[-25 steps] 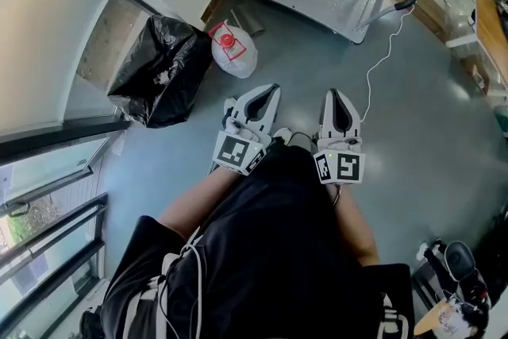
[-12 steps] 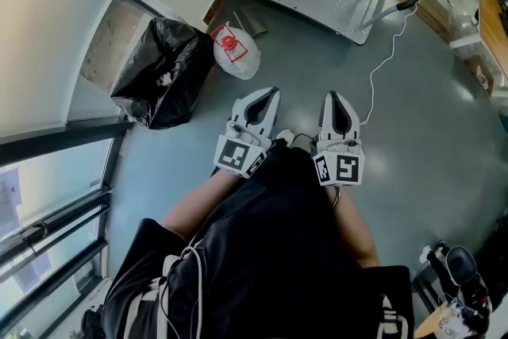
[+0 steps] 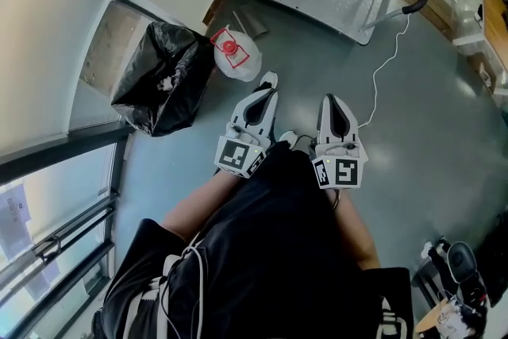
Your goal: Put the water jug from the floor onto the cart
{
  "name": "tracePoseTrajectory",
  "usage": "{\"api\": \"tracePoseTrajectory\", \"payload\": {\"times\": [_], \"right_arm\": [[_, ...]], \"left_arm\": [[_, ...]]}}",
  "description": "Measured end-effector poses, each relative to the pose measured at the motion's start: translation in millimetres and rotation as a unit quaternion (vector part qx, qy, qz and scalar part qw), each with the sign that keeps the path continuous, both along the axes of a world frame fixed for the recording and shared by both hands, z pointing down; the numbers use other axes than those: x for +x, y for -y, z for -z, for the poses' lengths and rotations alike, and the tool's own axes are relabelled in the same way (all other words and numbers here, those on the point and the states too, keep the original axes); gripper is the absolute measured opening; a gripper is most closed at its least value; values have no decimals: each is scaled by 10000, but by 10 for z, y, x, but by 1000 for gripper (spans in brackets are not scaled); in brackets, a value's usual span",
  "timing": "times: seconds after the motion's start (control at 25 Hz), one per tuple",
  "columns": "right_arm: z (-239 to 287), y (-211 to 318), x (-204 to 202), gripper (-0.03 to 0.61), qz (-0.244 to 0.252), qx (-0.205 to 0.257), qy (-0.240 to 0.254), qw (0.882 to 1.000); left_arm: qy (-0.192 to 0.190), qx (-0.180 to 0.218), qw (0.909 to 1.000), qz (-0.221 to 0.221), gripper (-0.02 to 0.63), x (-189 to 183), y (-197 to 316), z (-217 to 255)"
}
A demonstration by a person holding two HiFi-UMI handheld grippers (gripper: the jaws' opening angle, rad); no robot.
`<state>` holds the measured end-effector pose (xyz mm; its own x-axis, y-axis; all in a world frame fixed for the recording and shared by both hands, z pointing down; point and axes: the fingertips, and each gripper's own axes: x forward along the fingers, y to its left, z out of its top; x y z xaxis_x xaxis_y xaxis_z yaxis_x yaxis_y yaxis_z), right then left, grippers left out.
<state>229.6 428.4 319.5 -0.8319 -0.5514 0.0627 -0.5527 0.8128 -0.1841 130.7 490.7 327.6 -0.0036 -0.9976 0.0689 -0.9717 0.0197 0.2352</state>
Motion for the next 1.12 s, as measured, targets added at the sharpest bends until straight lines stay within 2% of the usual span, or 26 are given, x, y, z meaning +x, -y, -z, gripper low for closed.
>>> {"api": "tracePoseTrajectory", "payload": {"times": [0.2, 0.52, 0.76, 0.96, 1.12], "right_arm": [[-27, 439, -295, 17, -201, -27, -206, 9996], [-47, 1271, -1170, 17, -211, 40, -610, 9979], [1, 1618, -1776, 17, -213, 65, -612, 9979], [54, 1842, -2011, 17, -89, 0, -560, 9984], [167, 1959, -2197, 17, 280, 44, -203, 9994]], "left_arm": [[-434, -182, 9989, -34, 3, -444, 364, -171], [-409, -435, 9974, -398, 3, -1317, 1014, -474], [-381, -741, 9953, -503, 3, -1907, 1290, -713], [-517, -823, 9951, -187, 3, -2294, 1490, -811], [-691, -980, 9928, 50, 3, -2543, 1501, -882]]}}
